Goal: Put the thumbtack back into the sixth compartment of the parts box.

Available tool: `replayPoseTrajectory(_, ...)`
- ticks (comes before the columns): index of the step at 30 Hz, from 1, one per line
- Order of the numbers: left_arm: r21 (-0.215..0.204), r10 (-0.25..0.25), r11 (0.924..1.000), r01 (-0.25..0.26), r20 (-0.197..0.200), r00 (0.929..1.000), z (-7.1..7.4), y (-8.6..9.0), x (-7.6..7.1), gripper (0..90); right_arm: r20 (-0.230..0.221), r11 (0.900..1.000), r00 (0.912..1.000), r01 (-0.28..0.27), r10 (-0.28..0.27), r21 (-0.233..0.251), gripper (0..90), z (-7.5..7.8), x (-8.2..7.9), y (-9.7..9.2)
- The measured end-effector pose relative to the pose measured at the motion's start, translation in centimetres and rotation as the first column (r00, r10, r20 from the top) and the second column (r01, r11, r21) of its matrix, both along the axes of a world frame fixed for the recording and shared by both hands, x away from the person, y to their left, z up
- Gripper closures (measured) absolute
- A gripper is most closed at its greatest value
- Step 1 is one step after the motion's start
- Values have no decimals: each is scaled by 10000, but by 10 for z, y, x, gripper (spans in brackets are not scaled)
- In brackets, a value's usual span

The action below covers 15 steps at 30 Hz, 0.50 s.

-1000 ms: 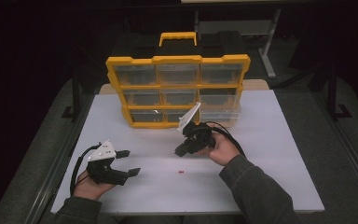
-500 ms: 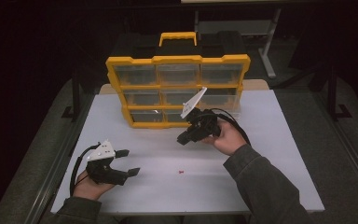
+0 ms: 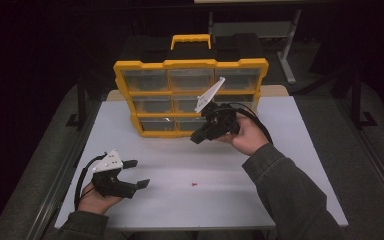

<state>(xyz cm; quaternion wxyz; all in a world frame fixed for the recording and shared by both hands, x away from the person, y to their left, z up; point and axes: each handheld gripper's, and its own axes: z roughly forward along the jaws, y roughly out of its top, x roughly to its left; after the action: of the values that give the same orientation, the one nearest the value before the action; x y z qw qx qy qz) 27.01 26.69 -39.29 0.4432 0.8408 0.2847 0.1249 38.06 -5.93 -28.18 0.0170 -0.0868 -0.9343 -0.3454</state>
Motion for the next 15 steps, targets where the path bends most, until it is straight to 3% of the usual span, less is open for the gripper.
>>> replayPoseTrajectory(15, -67, 45, 10000, -45, 18, 10000, 0, 0, 0, 190, 348, 9998, 9993, 163, -167, 107, 824, 35, 6, -5)
